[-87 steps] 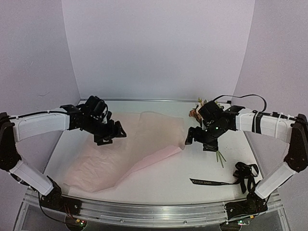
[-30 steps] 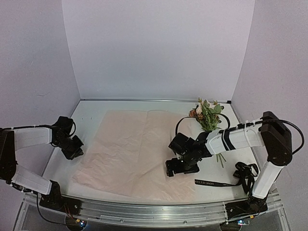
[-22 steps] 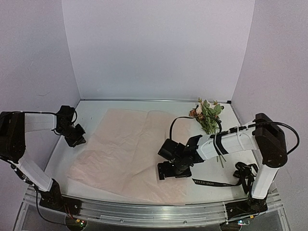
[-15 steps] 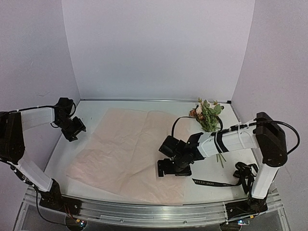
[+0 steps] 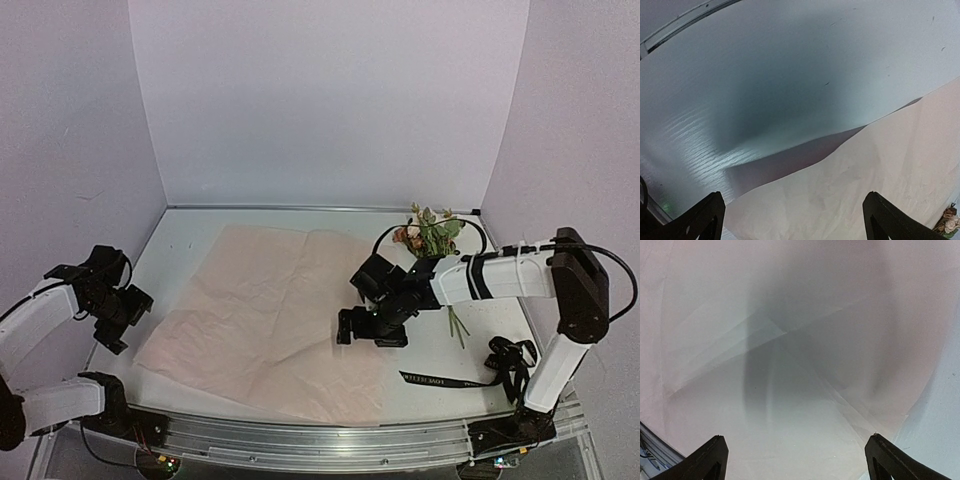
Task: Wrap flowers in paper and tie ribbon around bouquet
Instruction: Adjust the flattened wrapping paper at the center of the board.
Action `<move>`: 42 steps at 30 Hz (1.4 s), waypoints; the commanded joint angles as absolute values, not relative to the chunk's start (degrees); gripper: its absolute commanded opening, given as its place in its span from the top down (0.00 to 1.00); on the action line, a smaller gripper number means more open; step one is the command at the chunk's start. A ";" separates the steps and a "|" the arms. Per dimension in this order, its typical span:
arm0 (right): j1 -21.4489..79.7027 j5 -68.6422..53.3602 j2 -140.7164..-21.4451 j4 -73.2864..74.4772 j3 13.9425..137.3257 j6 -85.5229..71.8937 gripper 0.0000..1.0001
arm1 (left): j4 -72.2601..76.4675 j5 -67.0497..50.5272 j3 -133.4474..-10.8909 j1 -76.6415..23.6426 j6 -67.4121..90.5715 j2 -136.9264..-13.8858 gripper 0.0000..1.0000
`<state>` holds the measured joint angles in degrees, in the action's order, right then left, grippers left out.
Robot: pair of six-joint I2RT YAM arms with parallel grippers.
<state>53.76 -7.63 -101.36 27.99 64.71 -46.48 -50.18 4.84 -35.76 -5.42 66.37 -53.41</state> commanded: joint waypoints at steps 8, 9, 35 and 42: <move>50.86 -8.34 -98.93 27.84 62.63 -44.14 0.02 | -51.10 6.23 -29.34 -13.68 81.70 -51.31 0.00; 50.79 -8.23 -98.82 27.53 62.27 -44.18 0.02 | -50.63 5.98 -28.91 -14.39 82.65 -51.15 0.00; 50.58 -4.75 -96.15 23.82 56.74 -42.22 0.02 | -36.76 10.04 -20.64 -17.11 81.23 -42.67 0.99; 50.20 -3.48 -94.16 23.82 55.47 -41.64 0.02 | -24.54 6.78 -24.37 -7.86 61.07 -49.72 1.00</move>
<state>50.75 -5.88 -97.49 24.39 56.26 -42.60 -35.34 8.82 -19.95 -14.52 75.91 -45.62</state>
